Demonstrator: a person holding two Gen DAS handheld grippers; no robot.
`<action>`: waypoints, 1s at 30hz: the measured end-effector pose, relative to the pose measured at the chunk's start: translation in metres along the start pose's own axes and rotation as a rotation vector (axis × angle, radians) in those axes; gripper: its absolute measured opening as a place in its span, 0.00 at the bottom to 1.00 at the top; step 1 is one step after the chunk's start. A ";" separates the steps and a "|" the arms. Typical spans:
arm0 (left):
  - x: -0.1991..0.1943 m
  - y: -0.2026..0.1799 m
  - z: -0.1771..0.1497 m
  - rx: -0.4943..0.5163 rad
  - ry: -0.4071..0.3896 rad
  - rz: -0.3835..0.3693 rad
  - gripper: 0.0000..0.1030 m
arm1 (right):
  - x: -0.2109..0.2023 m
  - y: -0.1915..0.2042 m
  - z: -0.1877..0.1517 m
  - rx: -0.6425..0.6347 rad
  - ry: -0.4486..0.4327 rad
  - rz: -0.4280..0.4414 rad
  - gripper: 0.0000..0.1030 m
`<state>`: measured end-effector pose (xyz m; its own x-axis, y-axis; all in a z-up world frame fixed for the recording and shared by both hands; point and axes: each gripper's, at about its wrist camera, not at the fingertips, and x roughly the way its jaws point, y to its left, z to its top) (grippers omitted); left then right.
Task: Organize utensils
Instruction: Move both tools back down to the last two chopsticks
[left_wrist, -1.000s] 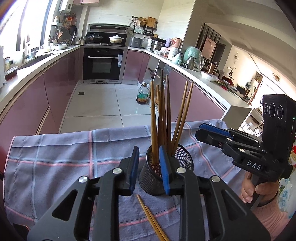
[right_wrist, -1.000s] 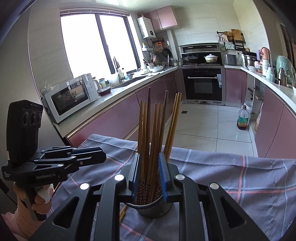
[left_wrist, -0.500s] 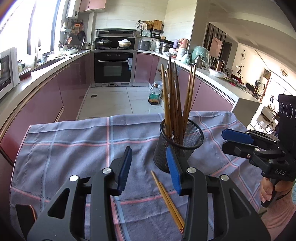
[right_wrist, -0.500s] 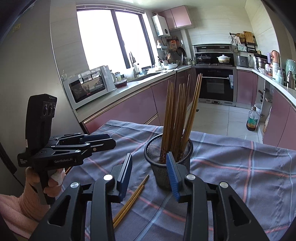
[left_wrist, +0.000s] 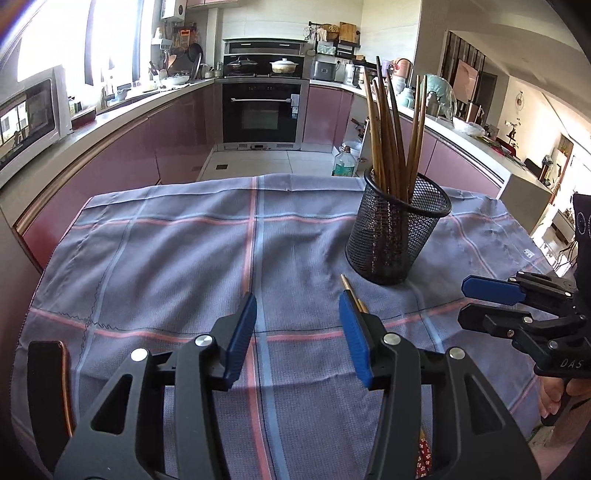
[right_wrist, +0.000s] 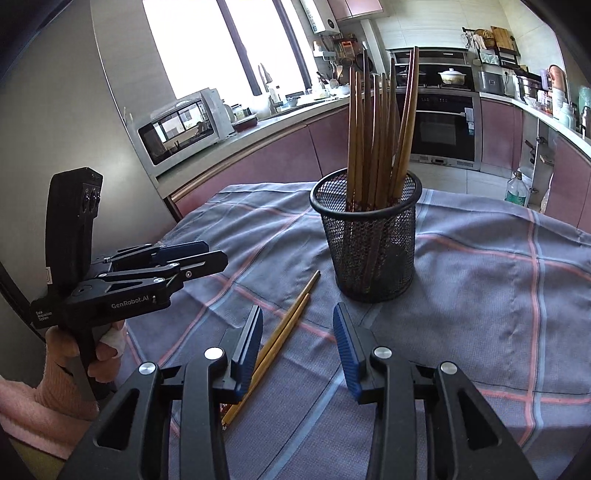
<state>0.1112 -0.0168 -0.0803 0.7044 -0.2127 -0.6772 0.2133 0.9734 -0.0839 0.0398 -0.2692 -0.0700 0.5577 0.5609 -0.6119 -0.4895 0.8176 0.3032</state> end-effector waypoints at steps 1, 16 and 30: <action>0.000 0.001 -0.002 -0.002 0.001 0.001 0.45 | 0.001 0.002 -0.002 0.002 0.006 0.004 0.36; 0.003 0.001 -0.018 -0.019 0.033 -0.010 0.48 | 0.016 0.017 -0.027 -0.002 0.080 0.008 0.41; 0.010 0.000 -0.028 -0.024 0.056 -0.033 0.51 | 0.035 0.039 -0.043 -0.102 0.159 -0.074 0.40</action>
<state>0.0993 -0.0166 -0.1071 0.6581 -0.2401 -0.7136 0.2190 0.9679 -0.1236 0.0113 -0.2228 -0.1108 0.4858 0.4659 -0.7395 -0.5210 0.8337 0.1830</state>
